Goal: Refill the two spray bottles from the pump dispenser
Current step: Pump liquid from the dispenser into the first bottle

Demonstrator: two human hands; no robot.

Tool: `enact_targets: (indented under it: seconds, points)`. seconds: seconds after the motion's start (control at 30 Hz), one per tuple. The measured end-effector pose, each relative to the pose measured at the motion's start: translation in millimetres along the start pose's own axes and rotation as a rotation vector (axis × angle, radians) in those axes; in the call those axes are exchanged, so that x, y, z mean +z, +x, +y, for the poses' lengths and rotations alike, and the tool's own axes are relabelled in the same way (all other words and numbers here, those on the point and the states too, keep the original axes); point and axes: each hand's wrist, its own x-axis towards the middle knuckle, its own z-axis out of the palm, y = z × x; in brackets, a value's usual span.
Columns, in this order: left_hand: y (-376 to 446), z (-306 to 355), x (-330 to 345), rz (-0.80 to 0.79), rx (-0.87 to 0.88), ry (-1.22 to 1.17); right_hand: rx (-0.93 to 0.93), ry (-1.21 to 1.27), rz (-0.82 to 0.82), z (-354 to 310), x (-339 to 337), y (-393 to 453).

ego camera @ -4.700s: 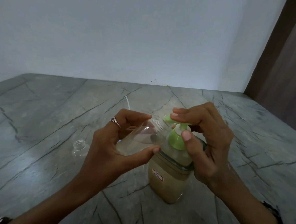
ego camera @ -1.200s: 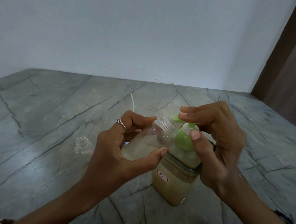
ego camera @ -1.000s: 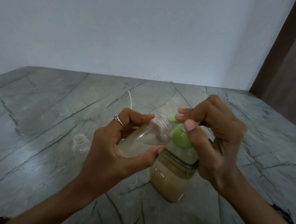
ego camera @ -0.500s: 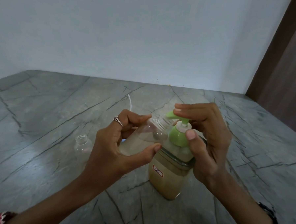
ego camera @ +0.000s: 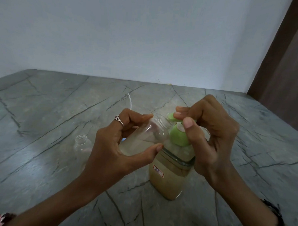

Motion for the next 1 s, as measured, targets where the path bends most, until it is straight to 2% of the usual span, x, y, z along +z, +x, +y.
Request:
enact_targets:
  seconds: [0.2, 0.5, 1.0]
  points:
    - [1.5, 0.7, -0.6, -0.007, 0.011, 0.009, 0.024, 0.038, -0.022, 4.1, -3.1, -7.1]
    - [1.4, -0.3, 0.5, 0.004, -0.003, -0.003, 0.173, 0.19, -0.208, 9.6, -7.6, -14.6]
    - [-0.6, -0.6, 1.0, 0.014, -0.002, 0.038, 0.163, 0.304, -0.133, 10.1, -4.7, -13.3]
